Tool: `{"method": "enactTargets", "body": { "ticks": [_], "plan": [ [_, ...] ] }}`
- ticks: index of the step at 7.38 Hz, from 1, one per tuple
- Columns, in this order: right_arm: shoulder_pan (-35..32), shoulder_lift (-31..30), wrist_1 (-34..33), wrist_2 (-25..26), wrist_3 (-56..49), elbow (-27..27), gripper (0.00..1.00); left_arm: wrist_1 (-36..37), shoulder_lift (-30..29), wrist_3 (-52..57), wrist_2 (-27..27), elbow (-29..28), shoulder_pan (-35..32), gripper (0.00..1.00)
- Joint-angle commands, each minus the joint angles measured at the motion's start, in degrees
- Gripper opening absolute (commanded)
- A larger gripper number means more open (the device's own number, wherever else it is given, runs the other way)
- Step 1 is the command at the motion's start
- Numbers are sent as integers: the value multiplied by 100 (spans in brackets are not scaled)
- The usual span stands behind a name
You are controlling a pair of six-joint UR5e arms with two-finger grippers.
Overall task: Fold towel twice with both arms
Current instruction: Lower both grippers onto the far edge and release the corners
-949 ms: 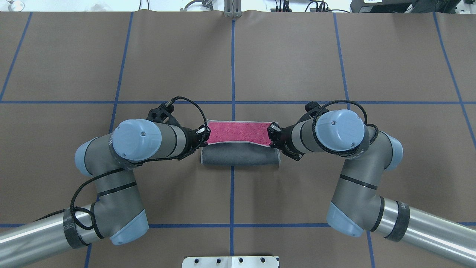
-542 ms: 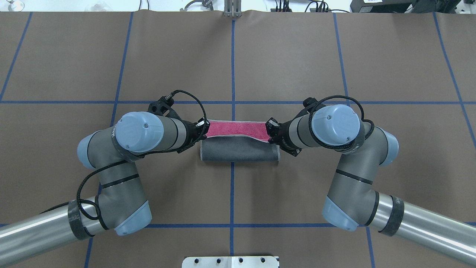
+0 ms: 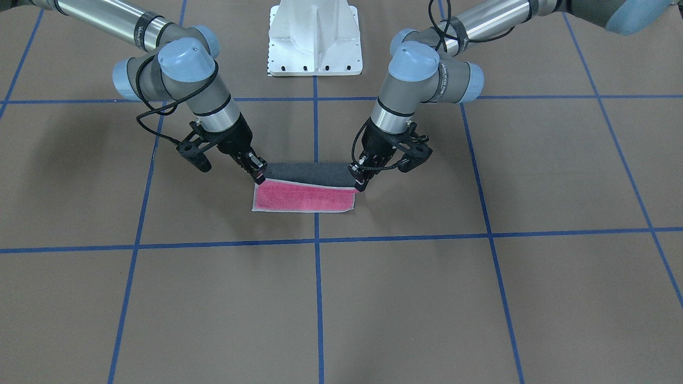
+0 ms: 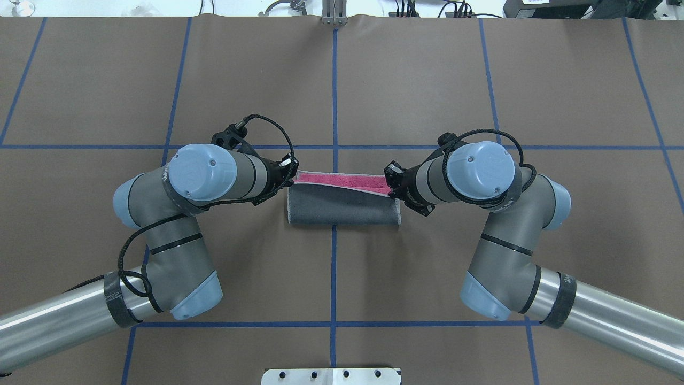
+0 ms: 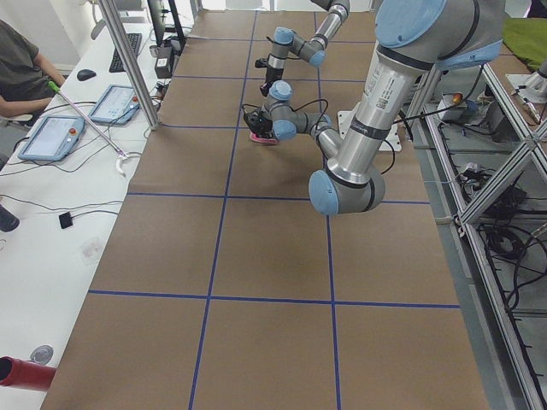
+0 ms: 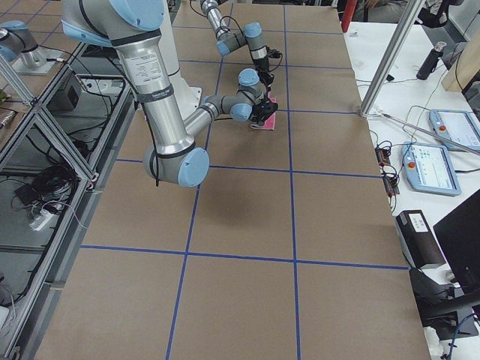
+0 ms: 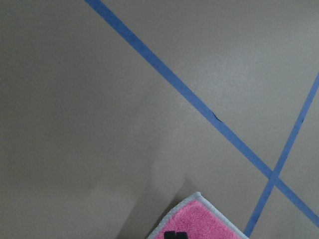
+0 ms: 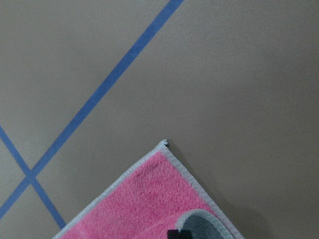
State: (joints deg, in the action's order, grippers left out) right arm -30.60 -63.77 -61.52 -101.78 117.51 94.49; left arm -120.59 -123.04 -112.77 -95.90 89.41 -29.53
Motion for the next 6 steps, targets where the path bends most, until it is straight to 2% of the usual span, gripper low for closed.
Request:
{"method": "enactTargets", "body": {
  "ticks": [1,6],
  "plan": [
    [-42,76,9,0,-9,-124,0,0,-167,-8,1,-186,-9,0],
    [-130,76,9,-9,-97,-229,0,-8,-238,-8,-7,-301,-53,0]
  ]
}}
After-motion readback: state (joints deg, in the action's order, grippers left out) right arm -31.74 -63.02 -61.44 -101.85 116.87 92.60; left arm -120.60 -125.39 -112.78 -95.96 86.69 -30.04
